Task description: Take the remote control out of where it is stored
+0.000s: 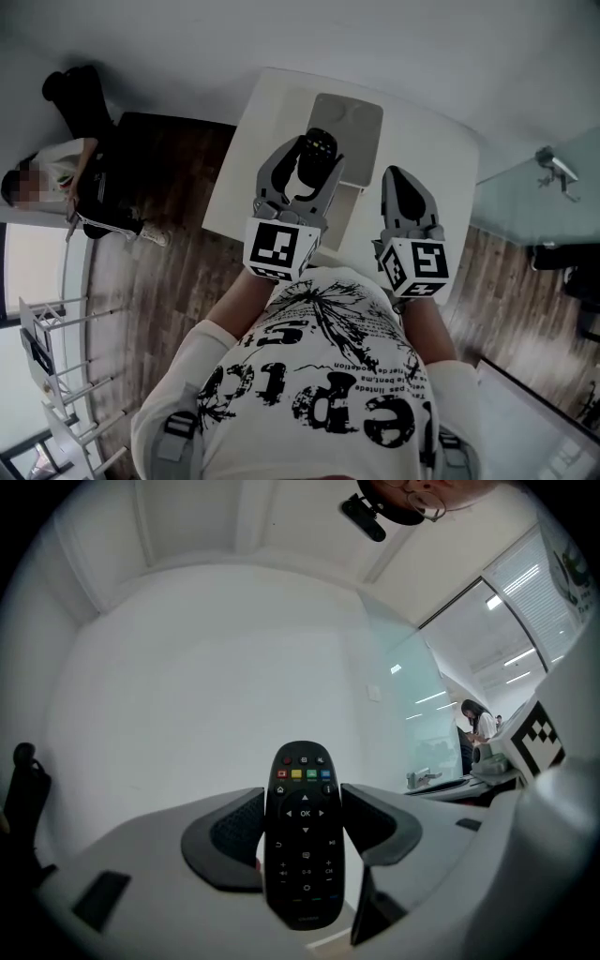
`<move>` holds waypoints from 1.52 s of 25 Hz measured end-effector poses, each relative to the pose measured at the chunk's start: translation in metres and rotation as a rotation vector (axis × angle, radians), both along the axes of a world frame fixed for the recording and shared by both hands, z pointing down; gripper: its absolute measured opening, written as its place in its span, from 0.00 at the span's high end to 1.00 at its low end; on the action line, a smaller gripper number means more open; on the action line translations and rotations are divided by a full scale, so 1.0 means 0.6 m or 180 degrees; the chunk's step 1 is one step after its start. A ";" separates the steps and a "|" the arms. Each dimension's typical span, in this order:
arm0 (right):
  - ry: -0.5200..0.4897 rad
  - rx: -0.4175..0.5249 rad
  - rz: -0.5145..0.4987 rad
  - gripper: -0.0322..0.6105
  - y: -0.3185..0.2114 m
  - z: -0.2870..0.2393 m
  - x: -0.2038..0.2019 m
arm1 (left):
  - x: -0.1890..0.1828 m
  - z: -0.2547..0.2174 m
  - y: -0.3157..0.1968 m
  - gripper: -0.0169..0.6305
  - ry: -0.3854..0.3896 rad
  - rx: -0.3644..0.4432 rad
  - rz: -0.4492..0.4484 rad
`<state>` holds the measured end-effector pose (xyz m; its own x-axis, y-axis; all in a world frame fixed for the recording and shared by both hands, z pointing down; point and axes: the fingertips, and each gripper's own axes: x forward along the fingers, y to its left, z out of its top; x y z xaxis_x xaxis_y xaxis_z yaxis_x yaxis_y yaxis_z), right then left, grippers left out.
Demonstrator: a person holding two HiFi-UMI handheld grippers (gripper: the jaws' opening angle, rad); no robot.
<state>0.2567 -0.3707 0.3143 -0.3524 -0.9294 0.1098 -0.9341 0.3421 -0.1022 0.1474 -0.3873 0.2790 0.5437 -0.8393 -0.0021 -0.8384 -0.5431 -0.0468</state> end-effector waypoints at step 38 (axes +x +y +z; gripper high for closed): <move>0.0049 0.0016 0.0105 0.96 -0.004 0.004 -0.012 | -0.008 0.038 0.000 0.56 -0.0022 -0.0256 0.0043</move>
<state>0.2495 -0.3730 0.3165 -0.3199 -0.9410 0.1102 -0.9463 0.3116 -0.0861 0.1426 -0.3873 0.3019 0.5547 -0.8292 0.0690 -0.8308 -0.5564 -0.0083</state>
